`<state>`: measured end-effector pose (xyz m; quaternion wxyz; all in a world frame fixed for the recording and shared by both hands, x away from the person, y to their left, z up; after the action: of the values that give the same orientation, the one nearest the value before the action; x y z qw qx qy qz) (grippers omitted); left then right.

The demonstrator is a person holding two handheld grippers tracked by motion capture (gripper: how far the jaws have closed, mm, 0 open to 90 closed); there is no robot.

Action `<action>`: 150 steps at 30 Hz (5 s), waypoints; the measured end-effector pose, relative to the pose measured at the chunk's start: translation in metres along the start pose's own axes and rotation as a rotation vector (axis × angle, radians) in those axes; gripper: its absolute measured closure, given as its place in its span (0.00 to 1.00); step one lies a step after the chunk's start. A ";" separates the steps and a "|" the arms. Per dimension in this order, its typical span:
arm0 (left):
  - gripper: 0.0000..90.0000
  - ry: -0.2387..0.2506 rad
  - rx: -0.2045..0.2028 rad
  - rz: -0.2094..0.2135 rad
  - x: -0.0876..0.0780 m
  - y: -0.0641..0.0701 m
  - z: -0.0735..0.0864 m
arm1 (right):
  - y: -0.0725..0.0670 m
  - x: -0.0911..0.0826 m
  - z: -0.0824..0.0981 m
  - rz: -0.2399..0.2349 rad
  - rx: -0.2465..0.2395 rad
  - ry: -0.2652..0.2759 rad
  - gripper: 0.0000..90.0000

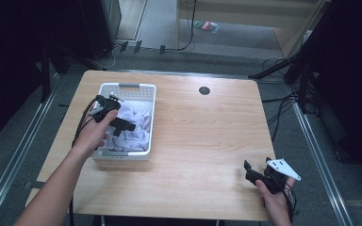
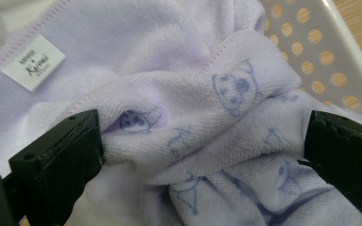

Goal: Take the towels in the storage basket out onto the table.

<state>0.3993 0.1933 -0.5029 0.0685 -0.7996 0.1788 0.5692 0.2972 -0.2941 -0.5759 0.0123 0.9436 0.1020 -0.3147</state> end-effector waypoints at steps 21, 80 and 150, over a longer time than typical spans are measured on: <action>0.00 -0.173 -0.118 -0.133 0.055 -0.010 -0.005 | 0.000 0.001 0.000 0.002 -0.001 -0.006 0.16; 0.59 -0.134 -0.074 -0.056 0.056 -0.006 -0.004 | -0.001 0.001 0.000 0.000 -0.013 -0.013 0.17; 0.60 -0.053 -0.030 -0.092 -0.059 -0.015 -0.049 | -0.001 0.000 0.000 0.005 -0.002 -0.006 0.14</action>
<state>0.4314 0.2044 -0.4322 0.0871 -0.7927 0.1313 0.5889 0.2972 -0.2932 -0.5763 0.0142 0.9429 0.0998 -0.3173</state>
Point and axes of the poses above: each handheld gripper's, and its own axes: x roughly forward along the jaws, z roughly out of its underside, y roughly to its right, the point moved 6 cm from there along x, roughly forward along the jaws, and after that the axes turned 7 degrees about -y, right-handed, at the moved point
